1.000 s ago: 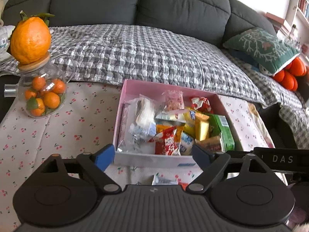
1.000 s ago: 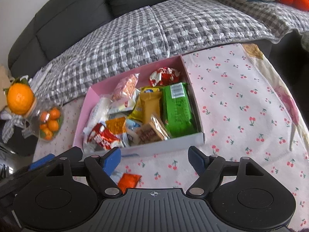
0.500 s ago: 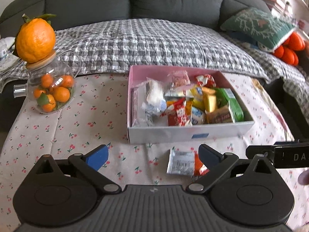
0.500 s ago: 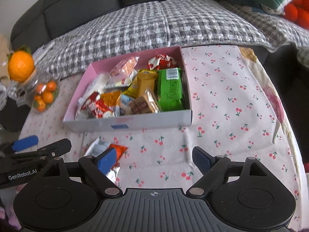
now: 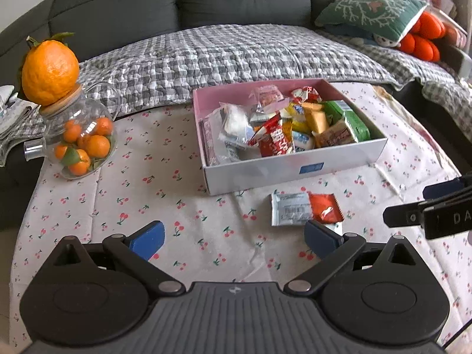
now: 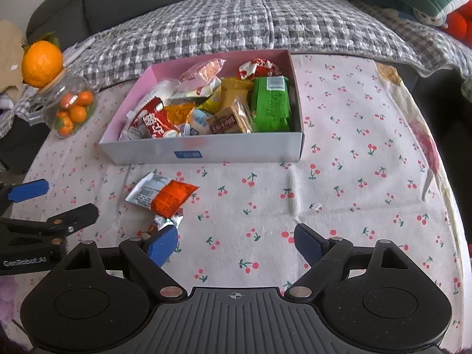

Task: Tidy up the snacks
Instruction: 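Withdraw both tools from the box toward the last snacks, then grasp the white-and-orange pack with the left tool while the right tool grasps the blue truffle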

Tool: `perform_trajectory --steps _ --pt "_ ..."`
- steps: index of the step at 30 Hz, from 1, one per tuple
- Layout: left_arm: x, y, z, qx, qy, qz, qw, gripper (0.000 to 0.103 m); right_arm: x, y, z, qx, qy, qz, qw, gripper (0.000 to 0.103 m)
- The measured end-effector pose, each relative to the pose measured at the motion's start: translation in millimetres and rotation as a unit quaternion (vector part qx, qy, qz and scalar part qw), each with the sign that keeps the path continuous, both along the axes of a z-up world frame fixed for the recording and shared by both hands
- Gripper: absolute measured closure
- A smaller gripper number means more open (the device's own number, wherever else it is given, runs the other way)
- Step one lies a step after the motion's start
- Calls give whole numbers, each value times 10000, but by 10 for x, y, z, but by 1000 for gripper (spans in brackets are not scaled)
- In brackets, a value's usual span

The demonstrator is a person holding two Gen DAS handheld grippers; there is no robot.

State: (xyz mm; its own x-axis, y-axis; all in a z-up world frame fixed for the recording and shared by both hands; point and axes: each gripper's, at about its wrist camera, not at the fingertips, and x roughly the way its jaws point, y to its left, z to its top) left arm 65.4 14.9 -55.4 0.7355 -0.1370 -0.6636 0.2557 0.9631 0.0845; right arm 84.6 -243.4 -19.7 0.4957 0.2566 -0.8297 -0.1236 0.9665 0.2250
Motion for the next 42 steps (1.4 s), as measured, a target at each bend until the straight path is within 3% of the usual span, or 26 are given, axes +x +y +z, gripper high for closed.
perform_trajectory --steps 11,18,23,25,29,42 --pt "17 218 -58 231 185 210 9993 2 96 372 -103 322 422 138 9985 15" --pt "31 376 -91 236 333 356 9985 2 169 723 -168 167 624 261 9976 19" --pt "33 411 -110 274 344 350 9984 2 221 797 -229 21 672 263 9974 47" --pt "46 404 -118 277 360 347 9984 2 218 802 -246 -73 625 329 9975 52" --pt "67 358 -134 292 361 313 9984 2 189 800 -242 -327 502 512 9969 77" --pt "119 50 -194 321 300 -37 9990 2 166 208 -242 31 661 155 9977 80"
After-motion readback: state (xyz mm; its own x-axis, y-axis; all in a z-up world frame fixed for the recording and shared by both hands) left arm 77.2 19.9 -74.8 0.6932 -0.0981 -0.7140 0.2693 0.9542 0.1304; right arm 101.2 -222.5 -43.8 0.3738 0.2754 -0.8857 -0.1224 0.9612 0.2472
